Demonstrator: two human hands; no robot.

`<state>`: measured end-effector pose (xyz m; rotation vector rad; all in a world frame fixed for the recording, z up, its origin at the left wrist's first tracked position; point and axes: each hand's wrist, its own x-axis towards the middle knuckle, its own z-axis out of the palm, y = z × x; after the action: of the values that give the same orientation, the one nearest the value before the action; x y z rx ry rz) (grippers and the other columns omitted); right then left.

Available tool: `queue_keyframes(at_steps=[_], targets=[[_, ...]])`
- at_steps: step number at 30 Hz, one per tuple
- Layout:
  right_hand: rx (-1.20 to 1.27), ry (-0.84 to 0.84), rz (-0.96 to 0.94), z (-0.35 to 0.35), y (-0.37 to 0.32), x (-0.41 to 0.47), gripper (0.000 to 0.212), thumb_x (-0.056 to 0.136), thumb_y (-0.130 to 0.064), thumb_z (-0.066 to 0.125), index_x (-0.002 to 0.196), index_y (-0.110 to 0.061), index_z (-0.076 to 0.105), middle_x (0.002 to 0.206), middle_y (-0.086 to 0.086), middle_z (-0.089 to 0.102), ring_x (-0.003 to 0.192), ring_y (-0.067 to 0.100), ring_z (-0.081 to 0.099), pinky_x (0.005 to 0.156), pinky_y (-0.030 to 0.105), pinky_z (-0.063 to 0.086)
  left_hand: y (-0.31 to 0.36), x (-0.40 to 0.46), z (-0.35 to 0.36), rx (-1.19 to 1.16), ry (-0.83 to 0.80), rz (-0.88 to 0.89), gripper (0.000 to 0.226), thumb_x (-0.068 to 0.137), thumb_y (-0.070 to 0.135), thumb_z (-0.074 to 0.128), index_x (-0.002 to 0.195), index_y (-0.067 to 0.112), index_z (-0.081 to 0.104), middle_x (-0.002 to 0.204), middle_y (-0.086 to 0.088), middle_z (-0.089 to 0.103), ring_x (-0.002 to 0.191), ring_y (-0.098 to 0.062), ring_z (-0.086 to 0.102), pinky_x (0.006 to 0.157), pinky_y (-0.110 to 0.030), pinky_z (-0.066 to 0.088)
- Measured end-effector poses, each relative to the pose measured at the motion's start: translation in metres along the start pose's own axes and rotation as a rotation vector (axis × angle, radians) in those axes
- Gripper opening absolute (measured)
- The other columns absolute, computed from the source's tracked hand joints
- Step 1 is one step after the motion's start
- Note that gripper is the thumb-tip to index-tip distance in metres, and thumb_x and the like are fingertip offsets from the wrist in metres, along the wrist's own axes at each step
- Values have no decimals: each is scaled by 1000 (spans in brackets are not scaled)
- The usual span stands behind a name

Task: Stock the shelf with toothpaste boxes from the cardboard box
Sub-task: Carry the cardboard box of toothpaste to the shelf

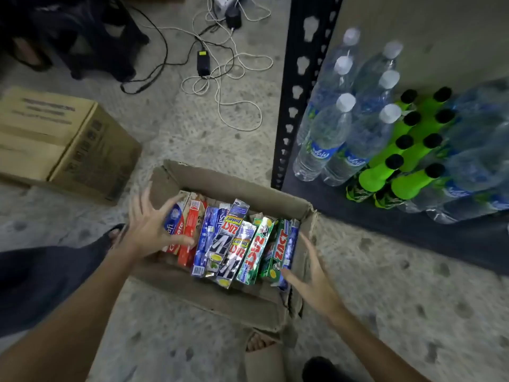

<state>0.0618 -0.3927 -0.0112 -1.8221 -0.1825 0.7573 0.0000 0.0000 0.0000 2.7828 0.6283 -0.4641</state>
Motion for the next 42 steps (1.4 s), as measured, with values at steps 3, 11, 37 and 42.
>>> queue_keyframes(at_steps=[3, 11, 37, 42], targets=[[11, 2, 56, 11, 6, 13, 81, 95, -11, 71, 158, -29, 24, 152, -24, 34, 124, -33, 34, 92, -6, 31, -25, 18, 10, 101, 18, -13, 130, 34, 109, 44, 151, 61, 15, 163, -28, -12, 150, -51, -14, 116, -75, 5], [-177, 215, 87, 35, 21, 22, 89, 90, -31, 78, 156, -50, 22, 126, -53, 42, 107, -33, 45, 90, 1, 39, -49, 24, 21, -162, -5, -210, 118, 47, 91, 67, 151, 55, 23, 152, -20, 33, 133, -49, 44, 100, -61, 46], [-493, 277, 31, -82, 29, -35, 103, 85, 14, 60, 162, -33, 11, 74, -5, 65, 40, 10, 41, 45, 9, 32, 27, -43, -5, -52, 238, 65, 51, 90, 27, 75, 138, 22, 62, 99, -12, 78, 79, -23, 73, 62, -41, 55], [-604, 312, 49, -151, 38, -74, 107, 80, 14, 61, 161, -36, 11, 52, 2, 58, 37, 13, 37, 43, 17, 35, 91, -79, 3, -91, 208, 53, 49, 91, 31, 72, 139, 25, 61, 97, -9, 79, 68, -13, 61, 56, -33, 44]])
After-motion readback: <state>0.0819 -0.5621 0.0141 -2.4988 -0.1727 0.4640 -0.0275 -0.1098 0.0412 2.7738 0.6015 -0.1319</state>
